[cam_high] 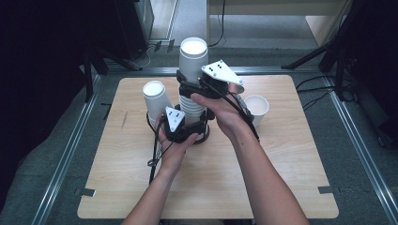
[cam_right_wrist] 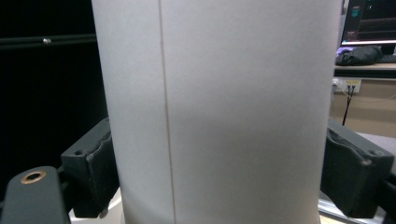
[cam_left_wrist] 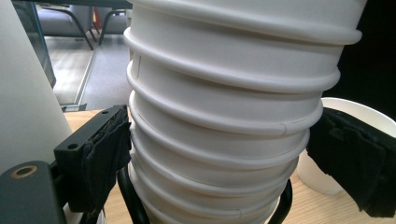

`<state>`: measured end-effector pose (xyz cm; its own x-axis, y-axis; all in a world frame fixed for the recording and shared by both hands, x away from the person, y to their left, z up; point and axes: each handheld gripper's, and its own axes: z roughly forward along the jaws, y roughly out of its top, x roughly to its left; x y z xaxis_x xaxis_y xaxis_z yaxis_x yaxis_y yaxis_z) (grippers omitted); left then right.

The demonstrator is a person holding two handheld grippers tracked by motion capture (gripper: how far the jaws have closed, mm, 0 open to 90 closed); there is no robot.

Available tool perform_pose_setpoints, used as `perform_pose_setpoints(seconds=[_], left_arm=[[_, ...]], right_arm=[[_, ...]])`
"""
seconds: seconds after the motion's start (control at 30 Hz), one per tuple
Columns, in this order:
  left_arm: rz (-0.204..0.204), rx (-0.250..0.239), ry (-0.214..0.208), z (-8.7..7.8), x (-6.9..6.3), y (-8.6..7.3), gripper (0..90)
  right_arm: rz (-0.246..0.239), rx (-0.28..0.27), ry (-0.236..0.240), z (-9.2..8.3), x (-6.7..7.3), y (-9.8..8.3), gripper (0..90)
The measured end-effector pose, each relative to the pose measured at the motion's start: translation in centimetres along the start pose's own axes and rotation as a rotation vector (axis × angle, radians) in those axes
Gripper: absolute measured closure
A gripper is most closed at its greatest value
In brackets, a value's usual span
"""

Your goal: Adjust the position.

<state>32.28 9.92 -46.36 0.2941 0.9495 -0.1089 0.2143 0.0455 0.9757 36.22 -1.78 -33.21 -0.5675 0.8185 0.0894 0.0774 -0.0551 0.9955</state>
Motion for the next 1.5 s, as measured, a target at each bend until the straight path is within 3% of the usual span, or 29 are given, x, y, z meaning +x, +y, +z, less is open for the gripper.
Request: perform_pose_setpoints(seconds=[0.57,0.73,0.83,0.97,1.5], left_arm=[[0.0,0.003,-0.002,0.0,0.1,0.0,7.0],[0.0,0.002,-0.003,0.0,0.0,0.0,7.0],[0.0,0.002,-0.003,0.0,0.0,0.0,7.0],[0.001,0.001,-0.002,0.0,0.0,0.0,7.0],[0.005,0.0,-0.003,0.0,0.1,-0.1,7.0]], right_arm=[[-0.037,-0.072,-0.02,-0.3,0.9,1.6,14.4],[-0.018,-0.102,-0.021,-0.4,1.0,1.9,14.7],[-0.041,-0.115,-0.035,-0.5,1.2,2.1,14.8],[-0.03,-0.145,-0.05,-0.6,1.2,2.4,15.1],[-0.031,-0.242,-0.047,-2.1,1.6,4.4,15.3]])
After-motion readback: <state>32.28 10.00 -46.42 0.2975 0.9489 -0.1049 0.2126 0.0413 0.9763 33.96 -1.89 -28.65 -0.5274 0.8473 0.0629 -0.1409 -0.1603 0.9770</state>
